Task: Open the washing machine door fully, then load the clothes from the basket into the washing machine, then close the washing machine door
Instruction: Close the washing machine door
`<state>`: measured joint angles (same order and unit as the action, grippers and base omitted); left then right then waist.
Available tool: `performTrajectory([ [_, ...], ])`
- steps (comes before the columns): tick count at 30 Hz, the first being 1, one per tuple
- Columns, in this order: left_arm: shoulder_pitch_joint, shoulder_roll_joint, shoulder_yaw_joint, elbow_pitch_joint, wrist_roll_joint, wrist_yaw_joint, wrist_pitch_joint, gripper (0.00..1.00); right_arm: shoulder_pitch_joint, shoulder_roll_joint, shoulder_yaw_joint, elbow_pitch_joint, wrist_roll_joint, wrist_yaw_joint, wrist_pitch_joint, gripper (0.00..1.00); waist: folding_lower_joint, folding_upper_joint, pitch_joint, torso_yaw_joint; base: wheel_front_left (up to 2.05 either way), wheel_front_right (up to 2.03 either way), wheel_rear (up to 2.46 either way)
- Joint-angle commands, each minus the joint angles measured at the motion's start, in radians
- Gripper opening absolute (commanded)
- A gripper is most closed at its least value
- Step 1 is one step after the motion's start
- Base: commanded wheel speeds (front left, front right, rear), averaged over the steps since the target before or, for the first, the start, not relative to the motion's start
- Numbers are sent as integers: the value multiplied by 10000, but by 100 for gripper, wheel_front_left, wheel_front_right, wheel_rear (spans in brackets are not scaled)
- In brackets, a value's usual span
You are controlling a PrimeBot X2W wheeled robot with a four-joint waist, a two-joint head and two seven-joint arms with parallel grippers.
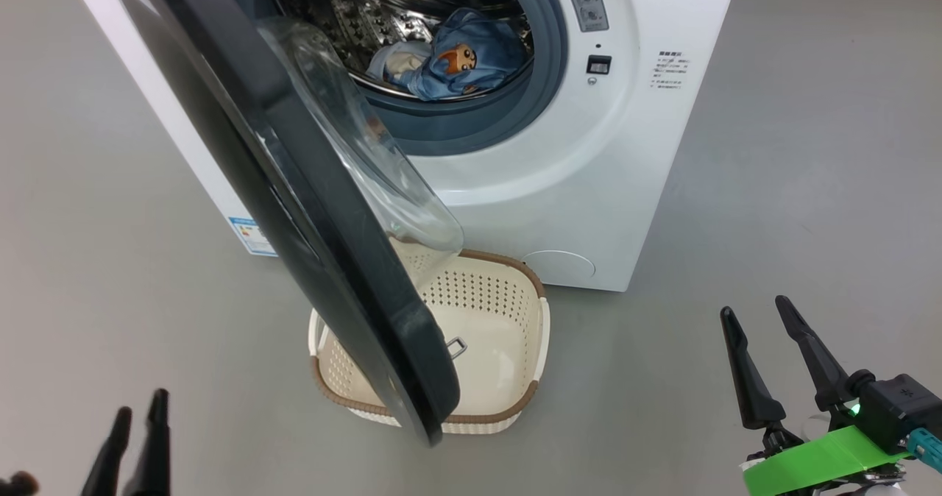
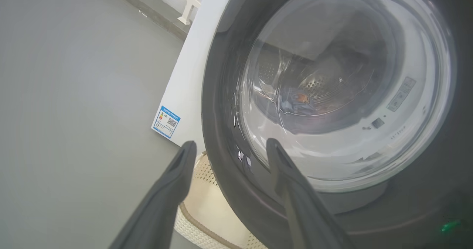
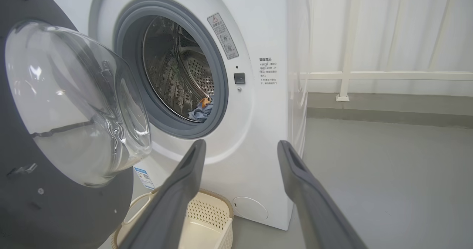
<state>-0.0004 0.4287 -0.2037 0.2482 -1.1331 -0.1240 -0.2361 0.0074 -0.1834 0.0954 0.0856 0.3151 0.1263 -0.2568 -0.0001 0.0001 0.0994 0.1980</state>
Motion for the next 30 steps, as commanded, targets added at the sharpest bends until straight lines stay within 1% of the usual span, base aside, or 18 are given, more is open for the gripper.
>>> performTrajectory([
  [1,-302,427,208,-30,462,-67,-191,100,-278,-148,203,-211,-68,44,-49,100,1,-1,11,30,0,0,0],
  [2,-329,379,149,19,685,-67,-230,100,-290,-151,200,-208,-66,44,-49,100,1,-1,9,46,0,0,0],
  [3,-393,273,323,-32,987,-67,-242,100,-295,-153,192,-208,-65,44,-49,100,1,-1,7,71,0,0,0],
  [5,-399,5,806,-180,1951,-67,-249,100,-306,-155,191,-216,-68,44,-49,100,1,-1,4,112,0,0,0],
  [9,-142,-826,1913,-583,3986,-67,-253,100,-345,-153,229,-192,-70,44,-49,100,1,-1,-30,149,0,0,0],
  [12,114,-1474,2487,-843,5259,-67,-254,100,-354,-124,276,-187,-68,44,-49,100,1,-1,-68,168,0,0,0],
  [15,289,-1923,2718,-998,6239,-67,-254,100,-356,-107,336,-172,-60,44,-49,100,1,-1,-89,203,0,0,0],
  [19,436,-2153,2806,-1052,7692,-67,-255,100,-394,-108,402,-154,-51,44,-49,100,1,-1,-94,229,0,0,0],
  [23,521,-2382,2979,-1043,8297,-67,-255,100,-437,-131,459,-142,-36,44,-49,100,1,-1,-106,210,0,0,0],
  [30,556,-2582,3151,-1067,8559,-67,-256,100,-423,-158,486,-144,-18,44,-49,100,1,-1,-123,220,0,0,0],
])
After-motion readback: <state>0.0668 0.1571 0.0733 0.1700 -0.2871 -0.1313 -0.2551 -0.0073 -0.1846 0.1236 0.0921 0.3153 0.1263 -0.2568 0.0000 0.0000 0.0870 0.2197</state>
